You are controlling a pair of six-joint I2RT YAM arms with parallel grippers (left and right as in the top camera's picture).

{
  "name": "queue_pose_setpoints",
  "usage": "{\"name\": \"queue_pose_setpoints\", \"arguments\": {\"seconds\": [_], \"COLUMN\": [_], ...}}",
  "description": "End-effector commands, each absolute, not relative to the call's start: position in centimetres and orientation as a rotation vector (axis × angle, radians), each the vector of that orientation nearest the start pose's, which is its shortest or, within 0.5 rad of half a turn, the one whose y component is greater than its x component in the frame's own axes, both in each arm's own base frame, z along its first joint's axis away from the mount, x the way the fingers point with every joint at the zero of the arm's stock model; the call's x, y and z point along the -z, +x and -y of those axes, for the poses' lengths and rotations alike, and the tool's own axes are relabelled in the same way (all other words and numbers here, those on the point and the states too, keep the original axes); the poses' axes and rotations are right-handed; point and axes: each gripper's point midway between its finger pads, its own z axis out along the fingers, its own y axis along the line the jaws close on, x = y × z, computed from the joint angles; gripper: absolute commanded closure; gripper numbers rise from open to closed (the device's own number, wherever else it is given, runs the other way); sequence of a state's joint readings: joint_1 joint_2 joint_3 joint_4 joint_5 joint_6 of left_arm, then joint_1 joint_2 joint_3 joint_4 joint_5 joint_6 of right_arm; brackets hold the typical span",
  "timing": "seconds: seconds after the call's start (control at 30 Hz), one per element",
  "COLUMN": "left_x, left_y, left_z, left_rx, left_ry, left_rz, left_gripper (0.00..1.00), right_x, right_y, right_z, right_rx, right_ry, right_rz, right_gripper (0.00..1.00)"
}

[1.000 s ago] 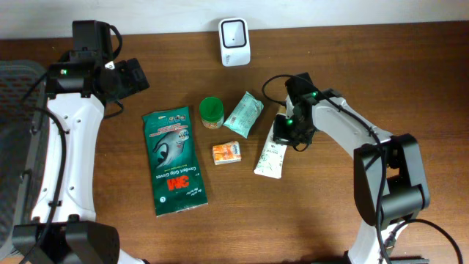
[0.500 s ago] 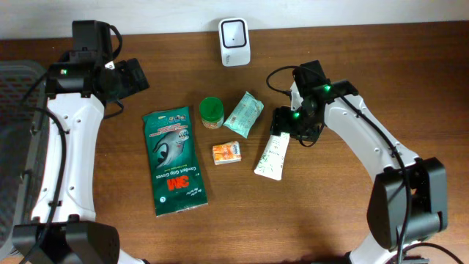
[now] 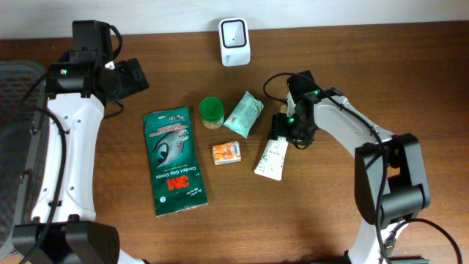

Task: Scan the item barcode
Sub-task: 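Grasp the white tube with the right gripper and lift it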

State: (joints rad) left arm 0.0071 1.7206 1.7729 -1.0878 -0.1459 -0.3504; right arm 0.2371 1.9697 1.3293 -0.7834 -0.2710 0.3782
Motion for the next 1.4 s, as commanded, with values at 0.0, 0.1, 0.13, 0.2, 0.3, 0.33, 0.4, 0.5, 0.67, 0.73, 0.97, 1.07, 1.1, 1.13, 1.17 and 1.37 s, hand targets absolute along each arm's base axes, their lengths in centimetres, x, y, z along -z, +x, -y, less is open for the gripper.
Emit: {"name": "queue_pose_setpoints", "arguments": {"seconds": [0.0, 0.1, 0.13, 0.2, 0.3, 0.33, 0.4, 0.5, 0.67, 0.73, 0.97, 1.07, 1.1, 1.13, 1.17, 1.37], "left_x": [-24.2, -24.2, -24.2, -24.2, -24.2, -24.2, -24.2, -24.2, -24.2, -24.2, -24.2, -24.2, -24.2, -24.2, -24.2, -24.2], "left_y": [42.7, 42.7, 42.7, 42.7, 42.7, 42.7, 42.7, 42.7, 42.7, 42.7, 42.7, 42.7, 42.7, 42.7, 42.7, 42.7], "left_z": [-2.9, -2.9, -2.9, -2.9, -2.9, -2.9, -2.9, -2.9, -2.9, -2.9, -2.9, -2.9, -2.9, -2.9, -2.9, -2.9], "left_rx": [-0.064, -0.064, -0.064, -0.064, -0.064, -0.064, -0.064, -0.064, -0.064, -0.064, -0.064, -0.064, -0.064, -0.064, -0.064, -0.064], "left_ry": [-0.493, -0.493, -0.493, -0.493, -0.493, -0.493, -0.493, -0.493, -0.493, -0.493, -0.493, -0.493, -0.493, -0.493, -0.493, -0.493], "left_rz": [-2.531, -2.530, -2.531, -2.530, -2.530, -2.531, -2.531, -2.531, -2.531, -2.531, -2.531, -2.531, -2.531, -2.531, -2.531, -2.531], "left_gripper": [0.01, 0.01, 0.01, 0.01, 0.01, 0.01, 0.01, 0.01, 0.01, 0.01, 0.01, 0.01, 0.01, 0.01, 0.01, 0.01], "right_x": [-1.0, -0.9, -0.9, -0.7, -0.1, 0.1, 0.6, 0.8, 0.2, -0.7, -6.9, -8.3, -8.4, -8.5, -8.6, -8.8], "right_y": [36.7, 36.7, 36.7, 36.7, 36.5, 36.4, 36.3, 36.2, 36.3, 36.6, 37.3, 37.2, 37.1, 37.0, 37.0, 36.7], "right_z": [-12.7, -12.7, -12.7, -12.7, -12.6, -12.6, -12.6, -12.6, -12.5, -12.1, -8.0, -6.5, -6.0, -5.5, -5.1, -3.1], "right_rx": [-0.390, -0.390, -0.390, -0.389, -0.382, -0.380, -0.376, -0.372, -0.366, -0.321, 0.064, 0.225, 0.276, 0.339, 0.383, 0.652], "right_ry": [0.208, 0.209, 0.209, 0.210, 0.214, 0.215, 0.219, 0.220, 0.220, 0.221, 0.215, 0.199, 0.194, 0.185, 0.177, 0.116], "right_rz": [-3.065, -3.064, -3.064, -3.067, -3.086, -3.091, -3.104, -3.109, -3.110, -3.110, -3.097, -3.084, -3.077, -3.070, -3.064, -3.012], "right_gripper": [0.30, 0.30, 0.30, 0.30, 0.30, 0.30, 0.30, 0.47, 0.73, 0.79, 0.84, 0.87, 0.87, 0.87, 0.87, 0.87]}}
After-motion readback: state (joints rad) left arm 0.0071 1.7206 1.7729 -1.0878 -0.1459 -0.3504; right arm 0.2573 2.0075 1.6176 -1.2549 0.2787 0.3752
